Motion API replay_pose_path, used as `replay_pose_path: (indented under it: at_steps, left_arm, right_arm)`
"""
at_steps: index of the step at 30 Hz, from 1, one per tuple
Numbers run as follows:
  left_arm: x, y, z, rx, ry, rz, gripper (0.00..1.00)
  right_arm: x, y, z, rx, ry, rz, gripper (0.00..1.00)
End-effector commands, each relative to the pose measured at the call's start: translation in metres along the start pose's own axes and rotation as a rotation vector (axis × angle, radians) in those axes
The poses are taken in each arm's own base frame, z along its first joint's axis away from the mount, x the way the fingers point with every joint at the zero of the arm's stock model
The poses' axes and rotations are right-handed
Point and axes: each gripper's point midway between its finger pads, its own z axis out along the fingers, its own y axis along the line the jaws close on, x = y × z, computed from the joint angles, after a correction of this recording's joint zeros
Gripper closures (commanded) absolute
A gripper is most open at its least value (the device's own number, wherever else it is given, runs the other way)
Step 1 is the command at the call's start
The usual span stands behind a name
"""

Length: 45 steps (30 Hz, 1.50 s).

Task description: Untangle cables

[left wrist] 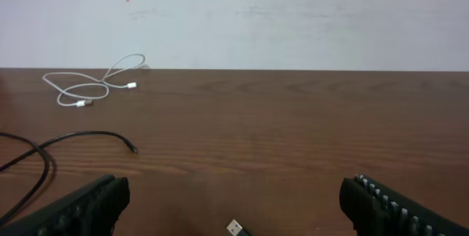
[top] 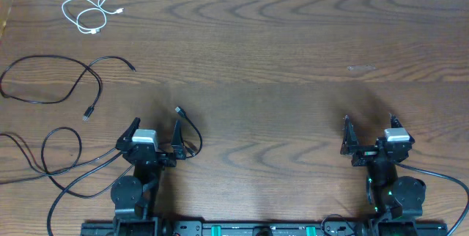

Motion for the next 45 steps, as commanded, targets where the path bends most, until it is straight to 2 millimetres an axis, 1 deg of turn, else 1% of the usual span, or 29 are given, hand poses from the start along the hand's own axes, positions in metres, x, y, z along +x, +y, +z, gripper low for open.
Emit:
replay_pose_path:
  at_steps: [1, 12, 18, 21, 27, 31, 45]
  left_arm:
    - [0.016, 0.003, 0.0, -0.018, 0.049, -0.009, 0.02]
    - [0.017, 0.008, 0.0, -0.05, 0.053, 0.019, 0.02]
    - [0.017, 0.002, 0.0, -0.026, 0.056, 0.017, 0.02]
    - [0.017, 0.006, 0.0, -0.044, 0.057, 0.014, 0.02]
    - [0.019, 0.016, -0.001, -0.105, 0.057, -0.065, 0.02]
    - [0.019, 0.016, -0.001, -0.108, 0.057, -0.063, 0.02]
    - [0.019, 0.013, 0.0, -0.09, 0.062, 0.027, 0.02]
  right_arm:
    - [0.0, -0.003, 0.0, 0.012, 0.0, 0.011, 0.01]
    - [0.0, -0.003, 0.0, 0.012, 0.0, 0.011, 0.01]
    - [0.0, -0.003, 0.0, 0.012, 0.0, 0.011, 0.01]
    - [0.0, -0.003, 0.0, 0.012, 0.0, 0.011, 0.01]
    - [0.0, -0.002, 0.0, 0.012, 0.0, 0.011, 0.01]
    - [0.0, -0.003, 0.0, 0.012, 0.0, 0.011, 0.01]
    - [0.0, -0.003, 0.0, 0.012, 0.0, 0.011, 0.01]
